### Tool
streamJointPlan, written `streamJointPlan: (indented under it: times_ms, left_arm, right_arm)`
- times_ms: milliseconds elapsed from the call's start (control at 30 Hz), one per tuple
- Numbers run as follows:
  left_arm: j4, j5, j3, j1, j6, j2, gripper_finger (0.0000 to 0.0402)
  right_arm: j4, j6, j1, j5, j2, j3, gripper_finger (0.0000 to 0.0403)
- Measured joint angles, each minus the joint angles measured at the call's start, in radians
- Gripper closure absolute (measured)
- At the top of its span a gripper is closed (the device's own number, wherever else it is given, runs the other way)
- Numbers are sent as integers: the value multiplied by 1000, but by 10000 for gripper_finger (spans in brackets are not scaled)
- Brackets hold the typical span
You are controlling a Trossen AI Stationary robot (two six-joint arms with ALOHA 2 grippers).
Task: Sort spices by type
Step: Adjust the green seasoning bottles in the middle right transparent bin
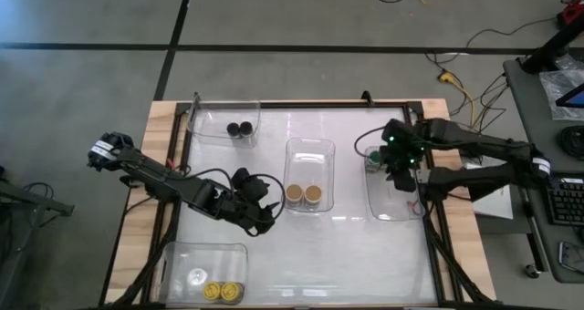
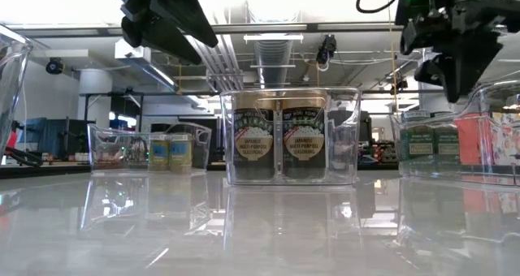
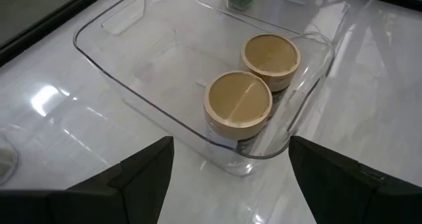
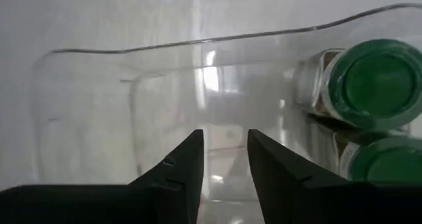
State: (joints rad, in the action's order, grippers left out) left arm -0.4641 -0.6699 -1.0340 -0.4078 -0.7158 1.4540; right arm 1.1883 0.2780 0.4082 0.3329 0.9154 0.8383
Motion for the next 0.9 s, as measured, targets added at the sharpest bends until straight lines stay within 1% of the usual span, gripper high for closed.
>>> streamJointPlan:
  times_ms: [133, 267, 400, 667, 833, 900]
  left_arm:
    - [0, -1, 0, 0, 0, 0, 119]
    - [0, -1, 0, 0, 0, 0, 119]
    - [0, -1, 0, 0, 0, 0, 119]
    - [0, -1, 0, -1, 0, 0, 119]
    - [0, 0, 0, -1, 0, 0, 119]
    - [-1, 0, 0, -1, 0, 0, 119]
  right_arm:
    - [-58, -32, -46, -68, 30, 0, 306]
    - [-115, -35, -49, -95, 34, 0, 313]
    - [-117, -34, -48, -145, 36, 0, 313]
    - [-117, -26, -48, -151, 51, 0, 303]
    - [-128, 2, -48, -154, 78, -2, 308]
    - [-129, 7, -48, -177, 87, -2, 312]
